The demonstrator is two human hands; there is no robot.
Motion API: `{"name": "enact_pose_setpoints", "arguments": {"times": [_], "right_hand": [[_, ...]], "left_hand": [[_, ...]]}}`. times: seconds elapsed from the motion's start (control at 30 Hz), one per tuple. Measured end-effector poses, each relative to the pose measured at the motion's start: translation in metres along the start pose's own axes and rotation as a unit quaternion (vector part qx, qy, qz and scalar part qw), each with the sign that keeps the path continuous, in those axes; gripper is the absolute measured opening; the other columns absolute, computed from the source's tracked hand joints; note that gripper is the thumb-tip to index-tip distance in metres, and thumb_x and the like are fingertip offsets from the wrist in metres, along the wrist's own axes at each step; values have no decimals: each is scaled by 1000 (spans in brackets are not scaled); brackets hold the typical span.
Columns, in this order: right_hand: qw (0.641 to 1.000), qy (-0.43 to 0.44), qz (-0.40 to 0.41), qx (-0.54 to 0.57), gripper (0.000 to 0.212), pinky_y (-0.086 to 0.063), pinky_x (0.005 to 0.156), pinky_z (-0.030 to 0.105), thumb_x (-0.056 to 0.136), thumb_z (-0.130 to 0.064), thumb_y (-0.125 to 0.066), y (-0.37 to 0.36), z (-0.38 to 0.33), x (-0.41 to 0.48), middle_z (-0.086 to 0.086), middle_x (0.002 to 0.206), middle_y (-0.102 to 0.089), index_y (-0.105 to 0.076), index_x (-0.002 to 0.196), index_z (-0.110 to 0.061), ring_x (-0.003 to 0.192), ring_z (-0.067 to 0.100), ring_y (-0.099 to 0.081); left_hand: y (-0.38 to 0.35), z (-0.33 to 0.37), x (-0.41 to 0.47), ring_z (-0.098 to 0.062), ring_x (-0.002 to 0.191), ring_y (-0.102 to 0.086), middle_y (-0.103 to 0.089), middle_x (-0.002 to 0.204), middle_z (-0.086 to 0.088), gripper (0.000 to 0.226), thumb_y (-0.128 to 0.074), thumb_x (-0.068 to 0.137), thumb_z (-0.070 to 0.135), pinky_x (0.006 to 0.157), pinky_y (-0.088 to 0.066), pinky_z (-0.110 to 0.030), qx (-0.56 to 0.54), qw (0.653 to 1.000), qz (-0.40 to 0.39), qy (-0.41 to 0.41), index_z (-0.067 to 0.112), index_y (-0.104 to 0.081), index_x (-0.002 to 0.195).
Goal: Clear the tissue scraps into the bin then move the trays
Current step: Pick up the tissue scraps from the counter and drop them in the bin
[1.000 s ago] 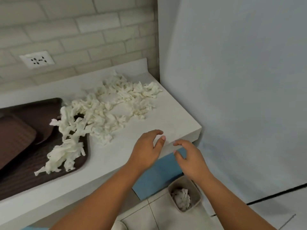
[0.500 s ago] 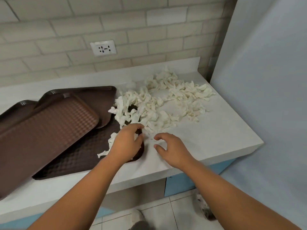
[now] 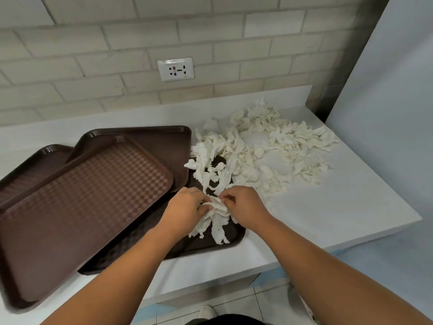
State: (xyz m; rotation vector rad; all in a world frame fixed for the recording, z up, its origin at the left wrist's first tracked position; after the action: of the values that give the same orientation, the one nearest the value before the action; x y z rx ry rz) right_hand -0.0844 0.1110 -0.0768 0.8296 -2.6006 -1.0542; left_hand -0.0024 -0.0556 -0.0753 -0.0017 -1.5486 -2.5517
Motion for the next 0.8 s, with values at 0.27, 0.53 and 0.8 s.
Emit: {"name": "enact_pose_setpoints", "arguments": {"times": [0.27, 0.53, 0.8], "right_hand": [[994, -21, 81, 75, 28, -42, 77, 16, 99, -7, -44, 17, 3, 13, -1, 101, -59, -67, 111, -19, 85, 14, -61], [952, -114, 63, 278, 38, -51, 97, 38, 102, -48, -36, 28, 0, 16, -8, 117, -65, -62, 123, -27, 103, 12, -64], [926, -71, -42, 369, 32, -55, 93, 46, 91, -38, -64, 36, -5, 7, 4, 118, -68, -64, 117, -20, 112, 21, -64]], "left_hand": [[34, 2, 35, 4, 73, -62, -71, 84, 13, 17, -66, 93, 30, 65, -42, -4, -116, 992, 47, 25, 24, -74, 107], [58, 37, 64, -12, 62, -58, -68, 82, -9, 11, -69, 91, 17, 63, -53, -27, -292, 955, 51, 4, 26, -73, 96], [67, 80, 86, -4, 67, -62, -68, 76, 6, 13, -66, 92, 6, 66, -51, -21, -452, 888, 83, 2, 14, -72, 99]]}}
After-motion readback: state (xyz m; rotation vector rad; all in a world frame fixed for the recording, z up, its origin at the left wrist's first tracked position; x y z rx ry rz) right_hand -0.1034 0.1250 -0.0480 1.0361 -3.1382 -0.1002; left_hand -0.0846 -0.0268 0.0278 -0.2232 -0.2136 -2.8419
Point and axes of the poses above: each hand's wrist, its own x-axis towards the middle knuckle, its own y-axis out of the back of the hand, z = x × y, the point moved 1 cm from there along x, towards the middle knuckle
